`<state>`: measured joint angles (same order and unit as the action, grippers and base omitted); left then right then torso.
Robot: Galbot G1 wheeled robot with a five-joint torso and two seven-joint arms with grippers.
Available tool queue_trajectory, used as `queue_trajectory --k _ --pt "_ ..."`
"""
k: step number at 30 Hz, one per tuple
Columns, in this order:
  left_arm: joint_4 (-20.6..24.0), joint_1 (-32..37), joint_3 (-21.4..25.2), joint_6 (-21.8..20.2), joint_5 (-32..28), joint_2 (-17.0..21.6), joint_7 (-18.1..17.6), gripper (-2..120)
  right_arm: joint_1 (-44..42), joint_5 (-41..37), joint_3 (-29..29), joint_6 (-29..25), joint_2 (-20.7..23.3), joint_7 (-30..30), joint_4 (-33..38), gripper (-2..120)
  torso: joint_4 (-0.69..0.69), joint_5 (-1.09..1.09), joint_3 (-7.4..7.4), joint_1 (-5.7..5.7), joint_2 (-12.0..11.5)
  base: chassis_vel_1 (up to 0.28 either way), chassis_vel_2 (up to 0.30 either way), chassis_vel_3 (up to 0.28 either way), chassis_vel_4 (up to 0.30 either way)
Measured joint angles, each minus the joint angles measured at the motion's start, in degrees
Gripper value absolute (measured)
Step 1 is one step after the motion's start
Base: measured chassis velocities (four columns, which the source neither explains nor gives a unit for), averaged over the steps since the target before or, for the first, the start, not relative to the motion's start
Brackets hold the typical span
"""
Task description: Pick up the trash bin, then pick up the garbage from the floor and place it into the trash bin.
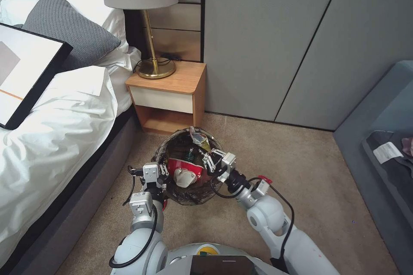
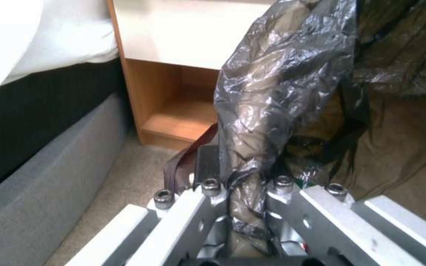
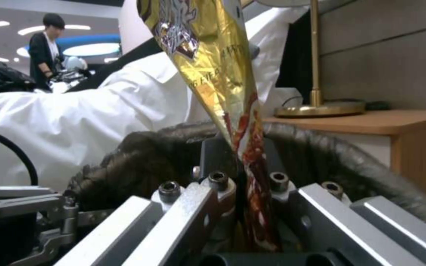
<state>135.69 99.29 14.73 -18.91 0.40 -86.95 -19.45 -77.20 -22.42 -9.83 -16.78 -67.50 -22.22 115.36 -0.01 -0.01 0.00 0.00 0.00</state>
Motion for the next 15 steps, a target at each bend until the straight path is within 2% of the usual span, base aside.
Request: queue_trajectory --k 6,14,15 --pt "0.00 0.00 0.00 0.00 0.00 0.00 0.00 2 2.65 0.51 3.54 0.22 -3.57 0.60 -5.23 0 0.01 0.01 0.00 0.00 0.00 0.000 0.000 0.000 0.000" --pt "0.00 0.00 0.00 0.00 0.00 0.00 0.00 2 1.97 3.10 4.73 0.00 -4.91 0.54 -7.77 -1 0.01 0.01 0.00 0.00 0.00 0.000 0.000 0.000 0.000" --pt "0.00 0.00 0.00 0.00 0.00 0.00 0.00 2 1.49 4.24 4.69 -0.09 -5.07 0.43 -8.30 6 0.00 0.01 0.00 0.00 0.00 0.000 0.000 0.000 0.000"
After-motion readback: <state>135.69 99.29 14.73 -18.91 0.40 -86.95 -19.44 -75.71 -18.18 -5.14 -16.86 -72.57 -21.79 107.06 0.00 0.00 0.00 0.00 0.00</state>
